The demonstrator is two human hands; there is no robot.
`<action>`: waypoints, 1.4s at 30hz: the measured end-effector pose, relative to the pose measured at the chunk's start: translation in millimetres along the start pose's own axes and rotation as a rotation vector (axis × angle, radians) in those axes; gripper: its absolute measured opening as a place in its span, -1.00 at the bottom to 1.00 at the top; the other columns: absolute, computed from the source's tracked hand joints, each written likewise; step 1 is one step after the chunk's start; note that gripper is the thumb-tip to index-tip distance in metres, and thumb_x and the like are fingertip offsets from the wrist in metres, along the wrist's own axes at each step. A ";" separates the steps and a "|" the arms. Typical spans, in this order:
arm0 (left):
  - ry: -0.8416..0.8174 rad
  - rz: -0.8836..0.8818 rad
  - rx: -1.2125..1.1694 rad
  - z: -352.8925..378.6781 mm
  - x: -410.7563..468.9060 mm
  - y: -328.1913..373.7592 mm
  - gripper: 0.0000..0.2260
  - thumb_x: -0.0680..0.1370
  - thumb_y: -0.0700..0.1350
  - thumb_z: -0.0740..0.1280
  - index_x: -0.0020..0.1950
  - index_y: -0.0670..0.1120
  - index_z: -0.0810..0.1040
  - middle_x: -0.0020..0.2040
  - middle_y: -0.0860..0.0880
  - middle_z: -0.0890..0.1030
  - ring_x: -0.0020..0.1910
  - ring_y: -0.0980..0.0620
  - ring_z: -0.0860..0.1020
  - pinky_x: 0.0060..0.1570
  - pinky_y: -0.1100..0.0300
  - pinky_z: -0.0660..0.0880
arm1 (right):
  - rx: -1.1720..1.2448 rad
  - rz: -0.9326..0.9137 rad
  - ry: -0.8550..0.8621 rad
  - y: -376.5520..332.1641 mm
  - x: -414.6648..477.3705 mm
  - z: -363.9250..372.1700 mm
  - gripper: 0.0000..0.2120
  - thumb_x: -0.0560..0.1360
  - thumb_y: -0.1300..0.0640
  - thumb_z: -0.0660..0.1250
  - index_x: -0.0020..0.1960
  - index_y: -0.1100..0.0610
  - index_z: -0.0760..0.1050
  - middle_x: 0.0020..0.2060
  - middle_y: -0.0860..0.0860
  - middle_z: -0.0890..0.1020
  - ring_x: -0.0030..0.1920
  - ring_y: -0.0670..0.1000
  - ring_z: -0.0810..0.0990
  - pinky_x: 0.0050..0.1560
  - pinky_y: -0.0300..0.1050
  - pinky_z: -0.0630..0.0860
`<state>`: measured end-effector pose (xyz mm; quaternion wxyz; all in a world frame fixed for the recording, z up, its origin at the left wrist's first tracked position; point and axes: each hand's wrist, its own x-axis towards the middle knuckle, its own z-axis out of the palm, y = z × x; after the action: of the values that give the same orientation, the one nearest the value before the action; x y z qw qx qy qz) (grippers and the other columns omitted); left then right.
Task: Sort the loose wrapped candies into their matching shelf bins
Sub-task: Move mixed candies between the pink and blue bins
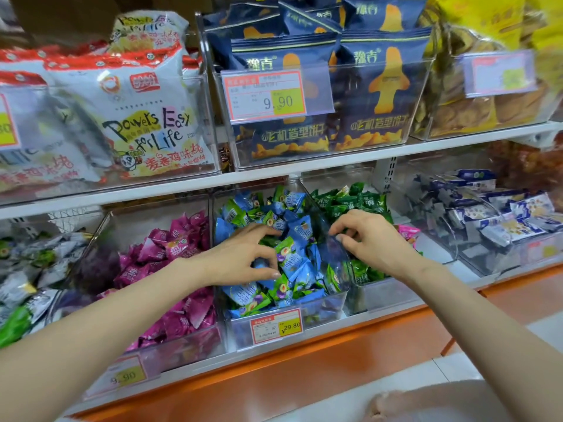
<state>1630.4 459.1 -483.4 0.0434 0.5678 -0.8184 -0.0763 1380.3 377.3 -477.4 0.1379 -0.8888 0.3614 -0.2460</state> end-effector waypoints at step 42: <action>0.046 -0.176 0.174 -1.6 48.8 4.0 -0.03 0.33 0.36 0.34 0.53 0.02 -0.10 0.54 0.00 -0.17 0.51 -0.04 -0.16 0.43 0.01 -0.23 | -0.013 0.091 -0.184 0.1 7.4 7.9 -0.57 0.42 -0.07 0.41 0.26 -0.06 0.44 0.13 -0.03 0.43 0.10 0.01 0.48 0.10 -0.01 0.45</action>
<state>1609.8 414.7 -481.9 0.0058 0.6406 -0.7679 0.0048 1389.1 372.5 -481.5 0.1758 -0.8912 0.3887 -0.1543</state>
